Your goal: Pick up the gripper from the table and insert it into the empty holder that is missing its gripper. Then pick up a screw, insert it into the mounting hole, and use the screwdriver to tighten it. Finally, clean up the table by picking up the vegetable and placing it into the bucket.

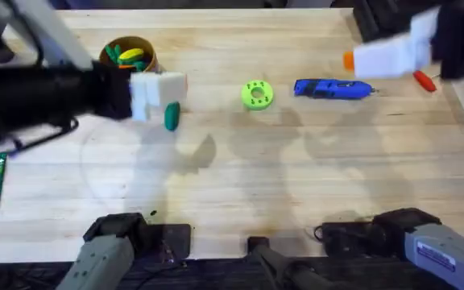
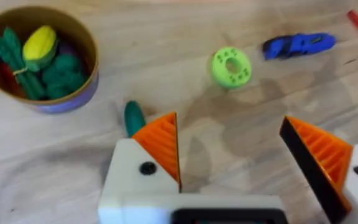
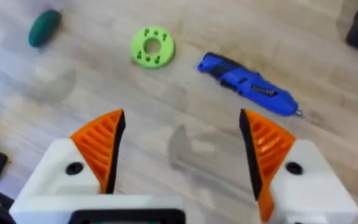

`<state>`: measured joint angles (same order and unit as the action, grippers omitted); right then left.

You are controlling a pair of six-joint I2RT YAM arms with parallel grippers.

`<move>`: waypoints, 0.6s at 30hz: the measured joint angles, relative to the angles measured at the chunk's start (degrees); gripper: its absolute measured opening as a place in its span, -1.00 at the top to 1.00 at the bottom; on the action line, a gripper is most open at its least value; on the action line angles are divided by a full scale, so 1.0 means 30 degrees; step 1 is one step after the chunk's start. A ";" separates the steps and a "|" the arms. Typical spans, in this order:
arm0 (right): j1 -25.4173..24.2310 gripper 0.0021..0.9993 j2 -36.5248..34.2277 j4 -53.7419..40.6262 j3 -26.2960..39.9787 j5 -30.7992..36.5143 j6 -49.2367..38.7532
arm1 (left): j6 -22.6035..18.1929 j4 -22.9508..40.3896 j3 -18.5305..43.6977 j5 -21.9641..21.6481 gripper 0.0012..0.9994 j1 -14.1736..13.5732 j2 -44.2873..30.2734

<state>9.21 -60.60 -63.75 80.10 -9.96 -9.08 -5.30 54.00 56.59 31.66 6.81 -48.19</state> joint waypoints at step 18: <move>0.0000 -0.98 0.3446 0.1088 -0.5532 0.0000 0.0976 | -0.1375 0.2090 0.1954 -0.3000 -0.97 0.0029 -0.6380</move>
<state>9.21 -50.26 -60.49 63.51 -9.96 -6.15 -9.42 60.27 62.45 22.66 6.90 -67.33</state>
